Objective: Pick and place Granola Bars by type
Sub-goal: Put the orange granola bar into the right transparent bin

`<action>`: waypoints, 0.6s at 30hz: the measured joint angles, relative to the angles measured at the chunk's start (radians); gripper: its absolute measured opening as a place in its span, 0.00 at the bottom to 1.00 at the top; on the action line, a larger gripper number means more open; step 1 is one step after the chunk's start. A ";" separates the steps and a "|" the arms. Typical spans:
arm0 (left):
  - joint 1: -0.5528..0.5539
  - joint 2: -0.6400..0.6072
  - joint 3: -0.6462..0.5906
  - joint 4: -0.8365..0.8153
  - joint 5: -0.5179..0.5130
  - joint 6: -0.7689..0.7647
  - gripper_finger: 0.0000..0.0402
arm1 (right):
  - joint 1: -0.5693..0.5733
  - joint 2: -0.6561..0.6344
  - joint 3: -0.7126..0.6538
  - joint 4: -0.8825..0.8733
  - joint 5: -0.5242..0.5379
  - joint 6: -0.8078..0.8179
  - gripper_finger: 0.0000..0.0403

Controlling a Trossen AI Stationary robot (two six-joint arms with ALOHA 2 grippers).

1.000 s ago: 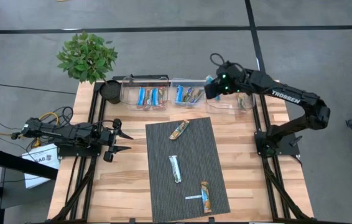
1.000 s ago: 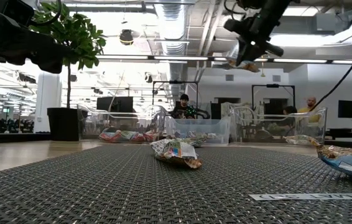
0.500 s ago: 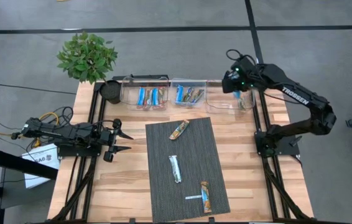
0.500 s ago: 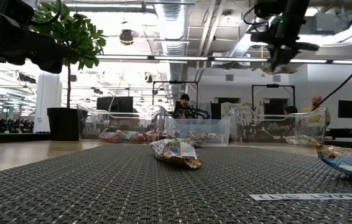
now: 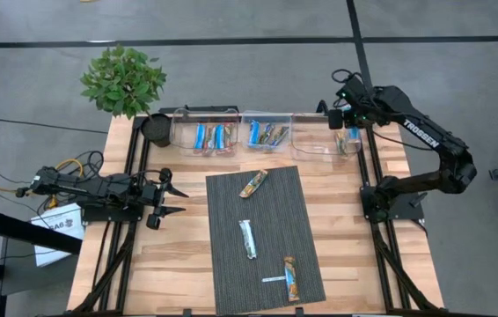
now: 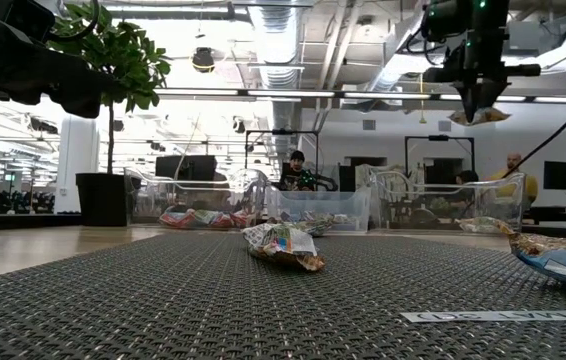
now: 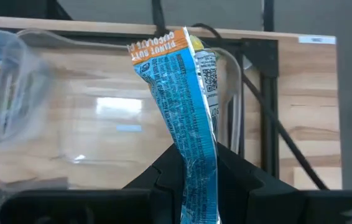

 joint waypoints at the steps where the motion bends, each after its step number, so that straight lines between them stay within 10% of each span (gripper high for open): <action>1: 0.000 0.000 0.000 0.000 0.000 0.000 0.46 | -0.004 0.006 -0.001 0.000 0.006 0.000 0.15; 18: 0.000 0.000 0.000 0.000 0.000 0.000 0.46 | -0.015 0.261 -0.002 -0.042 0.052 -0.001 0.15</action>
